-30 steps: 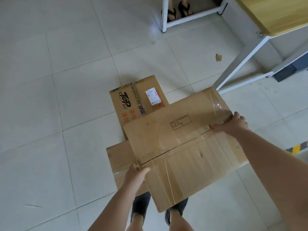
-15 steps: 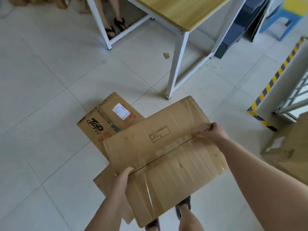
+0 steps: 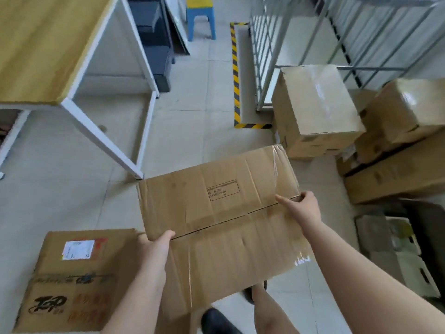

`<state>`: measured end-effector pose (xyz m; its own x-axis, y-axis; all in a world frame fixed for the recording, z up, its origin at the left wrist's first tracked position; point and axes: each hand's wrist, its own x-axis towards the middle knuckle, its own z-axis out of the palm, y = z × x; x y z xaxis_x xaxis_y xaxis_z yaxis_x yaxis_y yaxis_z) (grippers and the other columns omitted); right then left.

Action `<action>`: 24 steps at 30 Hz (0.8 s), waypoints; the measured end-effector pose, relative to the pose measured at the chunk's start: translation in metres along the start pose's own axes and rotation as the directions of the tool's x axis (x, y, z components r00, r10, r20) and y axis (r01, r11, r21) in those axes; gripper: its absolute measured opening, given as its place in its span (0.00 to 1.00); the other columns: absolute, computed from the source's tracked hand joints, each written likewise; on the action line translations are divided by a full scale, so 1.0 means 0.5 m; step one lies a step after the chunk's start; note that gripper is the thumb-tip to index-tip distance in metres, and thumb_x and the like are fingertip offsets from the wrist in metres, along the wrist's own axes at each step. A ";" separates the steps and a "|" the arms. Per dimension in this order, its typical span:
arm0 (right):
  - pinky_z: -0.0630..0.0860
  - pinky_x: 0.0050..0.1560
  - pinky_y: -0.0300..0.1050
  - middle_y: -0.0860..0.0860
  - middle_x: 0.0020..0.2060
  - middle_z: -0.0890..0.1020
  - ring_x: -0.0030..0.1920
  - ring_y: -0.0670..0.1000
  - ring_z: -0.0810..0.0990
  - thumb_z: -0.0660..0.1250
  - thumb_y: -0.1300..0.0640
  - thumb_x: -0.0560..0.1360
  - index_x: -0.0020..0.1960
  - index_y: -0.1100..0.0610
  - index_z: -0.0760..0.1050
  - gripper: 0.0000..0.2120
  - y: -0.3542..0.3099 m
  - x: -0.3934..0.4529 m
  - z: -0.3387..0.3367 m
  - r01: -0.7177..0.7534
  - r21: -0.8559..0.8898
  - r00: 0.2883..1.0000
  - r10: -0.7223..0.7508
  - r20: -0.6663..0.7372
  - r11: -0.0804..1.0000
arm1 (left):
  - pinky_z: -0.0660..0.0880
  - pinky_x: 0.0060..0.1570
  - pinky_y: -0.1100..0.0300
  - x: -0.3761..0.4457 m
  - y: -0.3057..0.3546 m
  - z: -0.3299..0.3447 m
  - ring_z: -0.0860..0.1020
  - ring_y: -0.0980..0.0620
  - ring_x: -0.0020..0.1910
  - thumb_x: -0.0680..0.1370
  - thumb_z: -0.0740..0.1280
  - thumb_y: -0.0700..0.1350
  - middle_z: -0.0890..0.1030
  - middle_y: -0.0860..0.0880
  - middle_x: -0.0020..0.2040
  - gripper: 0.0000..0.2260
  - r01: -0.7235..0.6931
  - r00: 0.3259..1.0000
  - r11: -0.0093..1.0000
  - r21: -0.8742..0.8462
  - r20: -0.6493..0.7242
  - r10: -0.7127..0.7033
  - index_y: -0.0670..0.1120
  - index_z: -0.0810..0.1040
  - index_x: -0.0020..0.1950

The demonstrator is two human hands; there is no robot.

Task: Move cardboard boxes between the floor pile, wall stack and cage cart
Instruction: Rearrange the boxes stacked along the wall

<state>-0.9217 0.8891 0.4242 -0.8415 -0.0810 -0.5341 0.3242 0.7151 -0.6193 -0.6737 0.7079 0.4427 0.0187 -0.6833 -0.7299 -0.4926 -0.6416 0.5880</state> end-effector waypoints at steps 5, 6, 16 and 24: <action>0.75 0.57 0.58 0.55 0.59 0.74 0.58 0.58 0.75 0.77 0.41 0.62 0.65 0.60 0.67 0.40 0.087 0.098 -0.175 -0.104 0.057 0.977 0.112 -0.181 0.993 | 0.67 0.64 0.46 -0.029 0.028 0.211 0.67 0.40 0.67 0.75 0.68 0.45 0.66 0.43 0.71 0.31 -0.088 0.979 0.980 0.177 0.199 0.052 0.44 0.58 0.74; 0.74 0.58 0.59 0.56 0.61 0.74 0.60 0.59 0.75 0.76 0.41 0.62 0.66 0.60 0.66 0.41 0.101 0.121 -0.208 -0.127 0.062 0.968 0.137 -0.208 0.990 | 0.68 0.63 0.46 -0.037 0.027 0.255 0.69 0.40 0.66 0.74 0.69 0.45 0.67 0.43 0.70 0.31 -0.092 0.973 0.974 0.205 0.226 0.045 0.45 0.58 0.74; 0.67 0.65 0.65 0.58 0.68 0.69 0.66 0.62 0.69 0.75 0.39 0.63 0.71 0.59 0.62 0.45 0.239 0.452 -0.428 -0.279 0.027 0.929 0.277 -0.246 0.960 | 0.76 0.55 0.40 -0.033 -0.033 0.691 0.78 0.39 0.53 0.56 0.72 0.53 0.79 0.44 0.56 0.37 0.079 0.930 0.944 0.320 0.318 -0.185 0.48 0.68 0.64; 0.66 0.66 0.66 0.58 0.69 0.68 0.68 0.63 0.67 0.72 0.32 0.60 0.73 0.58 0.59 0.51 0.379 0.783 -0.417 -0.410 -0.106 0.901 0.385 -0.199 0.906 | 0.76 0.49 0.50 0.099 -0.105 1.005 0.78 0.43 0.51 0.68 0.70 0.48 0.79 0.44 0.55 0.26 0.105 0.912 0.908 0.405 0.324 -0.250 0.46 0.70 0.65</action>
<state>-1.2797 1.1377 0.2177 -0.7198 0.3401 -0.6052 0.5928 0.7547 -0.2810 -1.0840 0.8829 0.2007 -0.1417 -0.3499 -0.9260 -0.7979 -0.5133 0.3160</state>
